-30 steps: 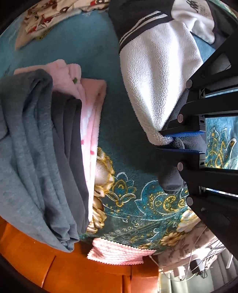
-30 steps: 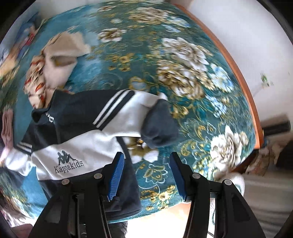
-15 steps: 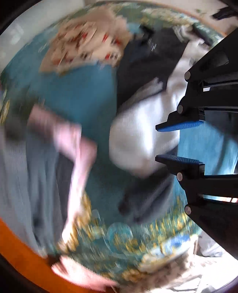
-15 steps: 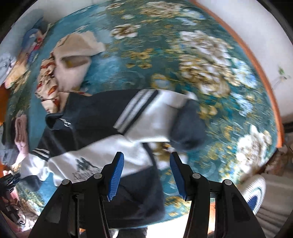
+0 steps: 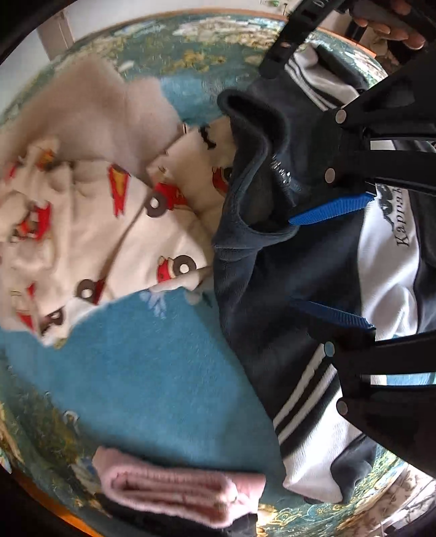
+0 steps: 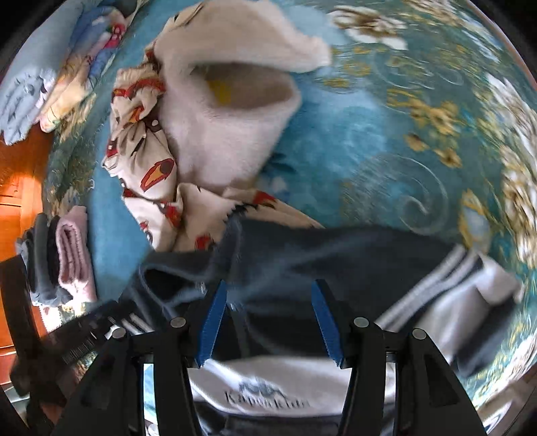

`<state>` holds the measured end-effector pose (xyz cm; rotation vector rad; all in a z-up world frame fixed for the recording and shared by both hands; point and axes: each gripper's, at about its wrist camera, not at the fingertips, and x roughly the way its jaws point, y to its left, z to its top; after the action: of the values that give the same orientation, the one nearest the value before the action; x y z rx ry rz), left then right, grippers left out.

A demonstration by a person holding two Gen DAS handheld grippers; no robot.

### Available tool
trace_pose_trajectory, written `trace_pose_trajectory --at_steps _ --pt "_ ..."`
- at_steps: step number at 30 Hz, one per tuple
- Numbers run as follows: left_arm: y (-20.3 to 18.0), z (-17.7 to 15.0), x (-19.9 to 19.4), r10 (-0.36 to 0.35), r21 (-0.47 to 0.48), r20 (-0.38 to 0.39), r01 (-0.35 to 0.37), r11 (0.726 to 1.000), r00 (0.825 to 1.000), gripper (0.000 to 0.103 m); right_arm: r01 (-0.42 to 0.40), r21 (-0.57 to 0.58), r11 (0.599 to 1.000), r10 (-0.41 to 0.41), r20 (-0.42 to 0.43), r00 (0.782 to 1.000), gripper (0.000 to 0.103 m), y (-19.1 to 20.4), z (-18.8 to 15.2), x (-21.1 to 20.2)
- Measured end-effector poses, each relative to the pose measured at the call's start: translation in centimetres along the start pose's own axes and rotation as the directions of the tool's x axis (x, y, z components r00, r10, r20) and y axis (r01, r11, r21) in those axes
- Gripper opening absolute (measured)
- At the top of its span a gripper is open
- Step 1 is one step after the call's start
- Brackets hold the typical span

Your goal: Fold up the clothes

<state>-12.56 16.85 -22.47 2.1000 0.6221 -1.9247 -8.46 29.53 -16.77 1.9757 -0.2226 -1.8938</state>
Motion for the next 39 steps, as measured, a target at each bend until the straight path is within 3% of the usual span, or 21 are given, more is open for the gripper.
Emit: trace_pose_trajectory --at_steps 3,8,12,14,19,23,27,30,33,36,39 --pt "0.1 1.1 1.9 0.030 -0.019 -0.034 -0.031 0.999 0.999 0.053 -0.002 -0.025 1.000 0.001 -0.033 0.999 0.055 0.9 1.5 2.4" --pt "1.6 2.8 4.6 0.053 -0.073 -0.099 -0.060 0.995 0.994 0.059 0.102 -0.054 0.993 -0.108 -0.107 0.988 0.056 0.3 2.0 5.6" --pt "3.0 5.4 3.7 0.004 -0.167 -0.014 -0.007 0.986 1.000 0.060 0.159 -0.030 0.987 -0.161 -0.055 0.985 0.056 -1.3 3.3 5.7" --pt "2.8 6.8 3.1 -0.002 -0.169 0.014 0.004 0.986 1.000 0.060 0.147 0.000 0.989 -0.147 -0.014 0.989 0.057 -2.0 4.7 5.1" --pt "1.6 11.2 1.6 0.136 -0.094 0.081 -0.128 0.987 0.987 0.059 0.177 -0.021 0.984 -0.177 -0.028 0.984 0.057 -1.5 7.2 6.7" --pt "3.8 13.4 0.1 0.071 -0.143 0.065 -0.061 0.988 0.995 0.059 0.114 0.024 0.993 -0.113 -0.053 0.992 0.058 -2.3 7.4 7.2" --pt "5.6 11.8 -2.2 0.043 -0.180 0.114 -0.022 0.983 0.993 0.059 -0.016 0.057 0.998 0.016 0.000 1.000 0.058 -3.5 5.9 4.9" --pt "6.6 9.3 -2.4 0.014 -0.227 0.094 0.007 0.974 0.995 0.059 -0.065 0.057 0.996 0.062 0.046 0.997 0.065 -4.9 3.7 2.7" --pt "7.3 6.1 -1.7 0.002 -0.278 0.044 0.011 0.961 0.999 0.059 -0.071 0.037 0.997 0.068 0.076 0.995 0.067 -6.9 0.9 0.7" --pt "7.4 3.6 -1.1 -0.024 -0.309 -0.010 0.020 0.951 1.000 0.059 -0.070 0.022 0.997 0.067 0.086 0.994 0.078 -9.8 -1.9 -0.7" --pt "6.7 2.7 -1.2 -0.017 -0.298 -0.038 0.005 0.955 0.999 0.059 -0.040 0.046 0.998 0.036 0.077 0.996 0.079 -11.9 -3.5 -1.8"
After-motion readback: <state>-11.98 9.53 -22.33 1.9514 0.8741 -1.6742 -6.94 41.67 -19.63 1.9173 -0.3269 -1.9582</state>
